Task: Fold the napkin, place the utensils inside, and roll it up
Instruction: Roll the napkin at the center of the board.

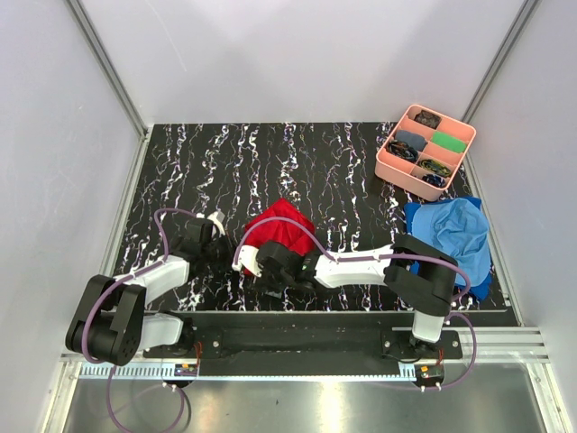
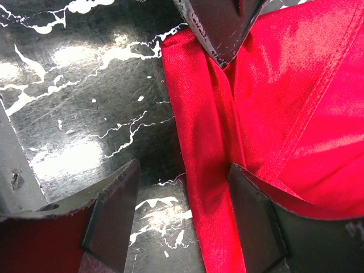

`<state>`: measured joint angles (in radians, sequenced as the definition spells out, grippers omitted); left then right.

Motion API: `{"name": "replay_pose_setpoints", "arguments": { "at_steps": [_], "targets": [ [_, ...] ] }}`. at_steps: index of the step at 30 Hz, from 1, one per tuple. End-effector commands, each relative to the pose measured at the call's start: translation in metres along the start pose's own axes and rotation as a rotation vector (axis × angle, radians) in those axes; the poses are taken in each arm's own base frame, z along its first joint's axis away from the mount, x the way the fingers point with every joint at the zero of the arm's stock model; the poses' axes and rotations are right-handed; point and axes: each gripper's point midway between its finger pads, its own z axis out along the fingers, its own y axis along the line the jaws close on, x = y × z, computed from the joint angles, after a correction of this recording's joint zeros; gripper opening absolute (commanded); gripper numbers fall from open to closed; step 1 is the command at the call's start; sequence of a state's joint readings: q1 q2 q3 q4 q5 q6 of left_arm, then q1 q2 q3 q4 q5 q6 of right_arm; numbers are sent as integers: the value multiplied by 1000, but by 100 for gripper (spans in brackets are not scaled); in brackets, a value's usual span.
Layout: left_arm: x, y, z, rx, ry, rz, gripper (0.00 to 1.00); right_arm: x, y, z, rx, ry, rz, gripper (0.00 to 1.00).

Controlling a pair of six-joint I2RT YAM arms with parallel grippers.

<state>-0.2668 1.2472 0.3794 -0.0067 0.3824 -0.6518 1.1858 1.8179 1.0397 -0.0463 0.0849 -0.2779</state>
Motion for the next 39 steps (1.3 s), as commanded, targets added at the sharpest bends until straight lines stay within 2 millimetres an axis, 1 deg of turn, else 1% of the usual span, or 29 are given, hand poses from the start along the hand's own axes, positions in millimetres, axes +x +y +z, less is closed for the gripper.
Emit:
{"name": "replay_pose_setpoints", "arguments": {
  "at_steps": [1, 3, 7, 12, 18, 21, 23, 25, 26, 29, 30, 32, 33, 35, 36, 39],
  "targets": [
    [7, 7, 0, -32, 38, 12, 0, -33, -14, -13, 33, -82, -20, 72],
    [7, 7, 0, -30, 40, 11, 0, -37, -16, -14, 37, -91, -22, 72],
    [8, 7, 0, -28, 43, 11, 0, -31, -20, -8, 59, -66, -41, 72],
    [8, 7, 0, -28, 43, 11, 0, -35, -24, -8, 68, -74, -45, 72],
    [8, 6, 0, -25, 43, 12, 0, -22, -36, -2, 56, -51, -13, 72],
    [8, 6, 0, -24, 44, 12, 0, -18, -36, 0, 27, -49, 7, 71],
    [7, 4, 0, -19, 44, 13, 0, -16, -31, 2, -7, -46, 11, 70],
    [6, 3, 0, -13, 43, 16, 0, -9, -26, 6, -47, -20, 28, 69],
    [6, 2, 0, -8, 41, 18, 0, -11, -22, 6, -73, -22, 34, 65],
    [5, -1, 0, 10, 37, 25, 0, 0, -10, 8, -133, 17, 61, 53],
    [5, -2, 0, 16, 38, 25, 0, 4, -7, 8, -147, 30, 78, 46],
    [3, -6, 0, 34, 34, 31, 0, 10, -3, 9, -181, 47, 109, 38],
    [2, -7, 0, 38, 31, 32, 2, 16, 1, 8, -200, 69, 136, 32],
    [0, -9, -1, 47, 24, 37, 8, 23, 4, 7, -251, 89, 186, 27],
    [1, -10, -1, 49, 24, 38, 18, 28, 6, 6, -272, 108, 221, 24],
    [-6, -13, -5, 53, -13, 52, 32, 39, 12, 4, -353, 128, 301, 22]
  ]
}}
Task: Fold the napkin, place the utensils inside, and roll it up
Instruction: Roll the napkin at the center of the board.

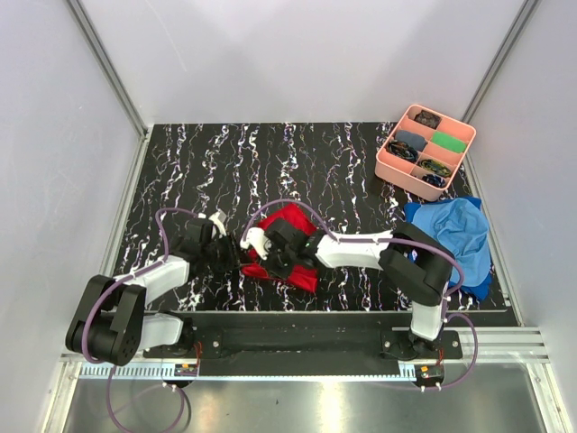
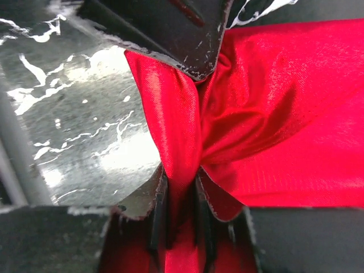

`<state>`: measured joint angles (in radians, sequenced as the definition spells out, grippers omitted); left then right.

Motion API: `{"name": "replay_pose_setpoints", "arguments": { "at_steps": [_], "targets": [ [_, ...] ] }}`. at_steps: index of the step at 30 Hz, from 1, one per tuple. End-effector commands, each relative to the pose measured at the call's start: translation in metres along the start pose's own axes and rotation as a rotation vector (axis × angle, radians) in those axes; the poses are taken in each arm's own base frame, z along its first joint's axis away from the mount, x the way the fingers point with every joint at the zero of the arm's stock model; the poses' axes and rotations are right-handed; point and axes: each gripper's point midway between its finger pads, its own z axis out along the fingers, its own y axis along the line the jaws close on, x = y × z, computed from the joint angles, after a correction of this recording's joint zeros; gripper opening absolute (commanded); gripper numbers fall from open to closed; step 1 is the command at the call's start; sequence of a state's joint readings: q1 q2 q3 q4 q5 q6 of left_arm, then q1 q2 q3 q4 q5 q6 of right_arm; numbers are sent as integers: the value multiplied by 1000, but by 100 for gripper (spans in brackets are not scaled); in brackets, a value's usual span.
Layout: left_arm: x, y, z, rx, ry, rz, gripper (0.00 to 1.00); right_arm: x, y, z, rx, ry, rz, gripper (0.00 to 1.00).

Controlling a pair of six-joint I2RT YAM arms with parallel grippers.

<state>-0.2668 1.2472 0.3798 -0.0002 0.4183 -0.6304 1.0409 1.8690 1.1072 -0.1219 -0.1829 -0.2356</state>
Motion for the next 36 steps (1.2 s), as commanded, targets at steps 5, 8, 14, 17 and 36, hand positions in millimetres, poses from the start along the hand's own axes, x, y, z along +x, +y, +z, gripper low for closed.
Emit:
{"name": "replay_pose_setpoints", "arguments": {
  "at_steps": [5, 8, 14, 17, 36],
  "targets": [
    [-24, -16, -15, 46, -143, 83, 59, 43, 25, 1, -272, 121, 256, 20],
    [-25, -20, -21, 85, -193, 113, 66, 42, 23, 1, -332, 112, 312, 20],
    [-10, -23, -23, 155, -198, 136, 67, 41, 18, 3, -472, 98, 448, 18],
    [-7, -20, -23, 159, -213, 148, 68, 42, 16, 4, -544, 90, 502, 16],
    [-11, -32, -16, 242, -223, 229, 77, 46, 2, 11, -753, 62, 682, 15]
  ]
}}
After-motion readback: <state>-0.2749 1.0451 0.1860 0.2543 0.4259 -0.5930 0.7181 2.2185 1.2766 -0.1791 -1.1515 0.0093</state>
